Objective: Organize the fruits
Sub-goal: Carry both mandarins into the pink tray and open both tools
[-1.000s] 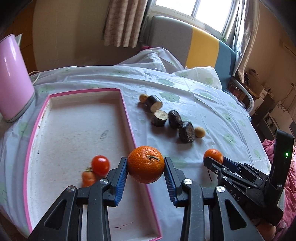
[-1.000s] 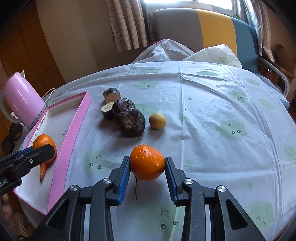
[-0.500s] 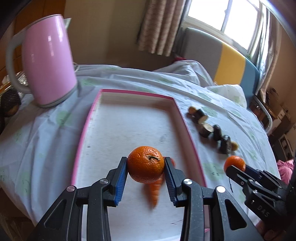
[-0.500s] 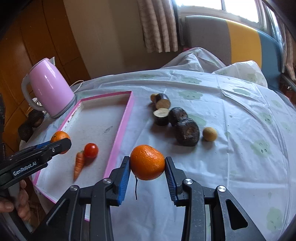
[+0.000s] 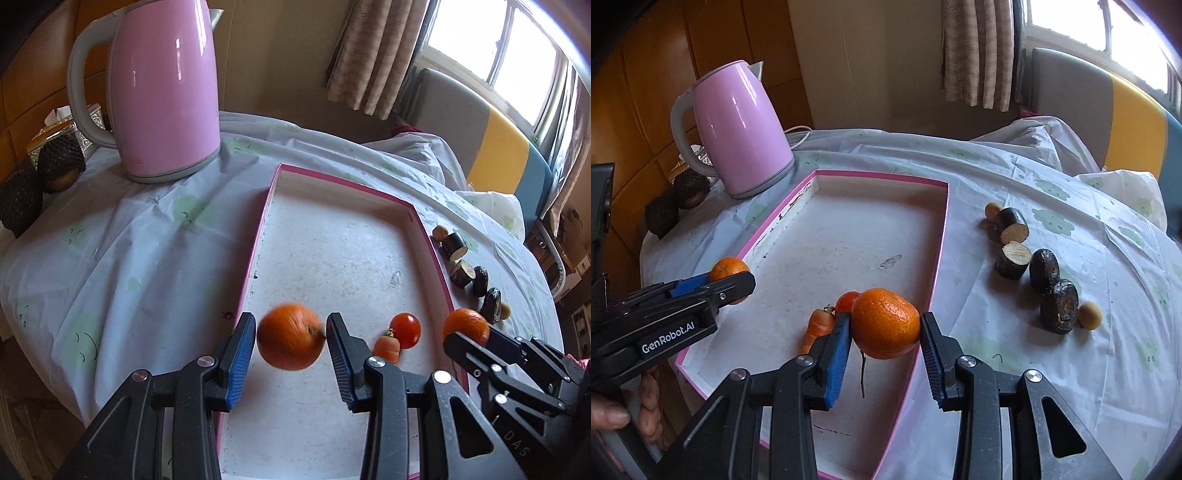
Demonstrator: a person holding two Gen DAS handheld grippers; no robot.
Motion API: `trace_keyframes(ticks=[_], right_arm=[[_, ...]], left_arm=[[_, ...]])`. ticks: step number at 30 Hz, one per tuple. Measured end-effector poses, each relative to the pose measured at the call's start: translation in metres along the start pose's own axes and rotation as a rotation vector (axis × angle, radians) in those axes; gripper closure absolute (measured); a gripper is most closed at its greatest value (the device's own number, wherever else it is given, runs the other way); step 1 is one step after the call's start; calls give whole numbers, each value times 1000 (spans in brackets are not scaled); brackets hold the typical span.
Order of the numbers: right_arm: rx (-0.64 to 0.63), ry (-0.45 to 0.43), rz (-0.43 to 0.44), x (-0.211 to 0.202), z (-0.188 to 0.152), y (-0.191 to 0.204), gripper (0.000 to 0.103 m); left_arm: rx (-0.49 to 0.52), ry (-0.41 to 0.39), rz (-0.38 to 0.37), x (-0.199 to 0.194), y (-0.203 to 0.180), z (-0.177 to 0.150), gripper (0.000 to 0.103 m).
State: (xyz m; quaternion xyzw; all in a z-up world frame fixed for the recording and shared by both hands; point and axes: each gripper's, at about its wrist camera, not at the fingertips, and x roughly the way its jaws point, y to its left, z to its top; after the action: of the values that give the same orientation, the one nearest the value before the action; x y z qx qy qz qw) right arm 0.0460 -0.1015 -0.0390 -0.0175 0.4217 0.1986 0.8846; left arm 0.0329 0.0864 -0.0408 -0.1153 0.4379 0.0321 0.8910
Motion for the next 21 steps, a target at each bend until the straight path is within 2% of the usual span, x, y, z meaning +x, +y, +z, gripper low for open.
trace_keyframes(ticks=[8,11,14,21], right_arm=[[-24,10,-15,7,-1,17,64],[-35,-15,-30,1,-2,22,62],[-46,-51,-58,-8,-1,25,52],[-83,-129,-140,-29,0,31,52]], left_arm=[[-1,-31,-4,-10,2,2,63],[1,-42,-10,-14,2,1,63],[1,-56,-16,-19,1,1,63],[22,-70,-24,-26,-6,0,63]])
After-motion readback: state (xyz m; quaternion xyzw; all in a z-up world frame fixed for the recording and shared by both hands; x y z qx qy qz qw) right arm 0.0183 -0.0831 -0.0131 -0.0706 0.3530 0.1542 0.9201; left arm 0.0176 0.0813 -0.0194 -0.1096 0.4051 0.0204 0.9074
